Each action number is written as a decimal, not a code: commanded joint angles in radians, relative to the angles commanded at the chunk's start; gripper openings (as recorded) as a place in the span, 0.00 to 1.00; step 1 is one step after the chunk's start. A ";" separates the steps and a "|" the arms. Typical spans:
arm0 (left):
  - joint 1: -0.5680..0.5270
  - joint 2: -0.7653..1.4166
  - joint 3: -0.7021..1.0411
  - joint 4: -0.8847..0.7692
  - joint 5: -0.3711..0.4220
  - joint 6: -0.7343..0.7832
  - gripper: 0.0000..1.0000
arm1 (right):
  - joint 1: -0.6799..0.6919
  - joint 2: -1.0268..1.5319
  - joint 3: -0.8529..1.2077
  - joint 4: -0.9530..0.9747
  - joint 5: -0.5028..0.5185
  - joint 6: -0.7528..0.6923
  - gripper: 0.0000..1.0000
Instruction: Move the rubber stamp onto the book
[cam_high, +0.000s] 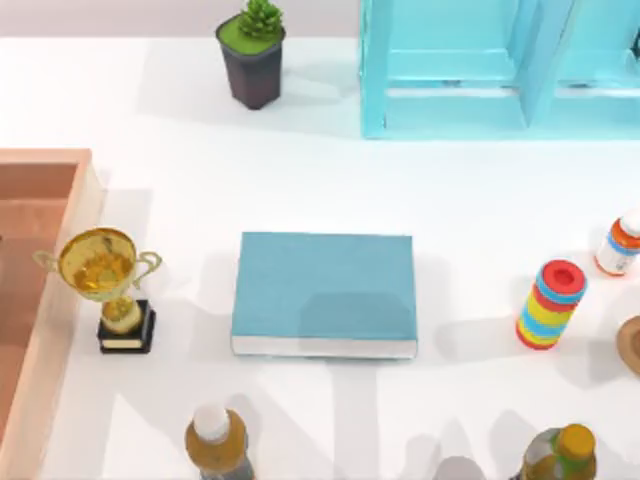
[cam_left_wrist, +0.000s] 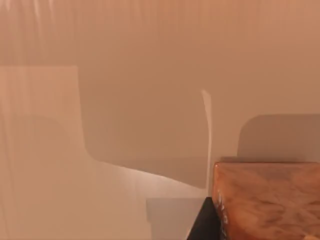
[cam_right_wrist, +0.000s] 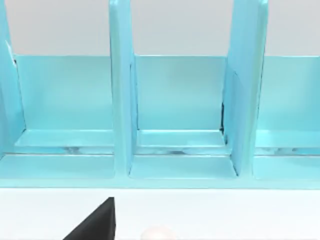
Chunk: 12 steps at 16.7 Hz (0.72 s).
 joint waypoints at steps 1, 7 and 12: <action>0.000 0.000 0.000 0.000 0.000 0.000 0.17 | 0.000 0.000 0.000 0.000 0.000 0.000 1.00; 0.000 0.000 0.000 0.000 0.000 0.000 0.00 | 0.000 0.000 0.000 0.000 0.000 0.000 1.00; -0.002 -0.002 0.000 0.000 0.000 0.001 0.00 | 0.000 0.000 0.000 0.000 0.000 0.000 1.00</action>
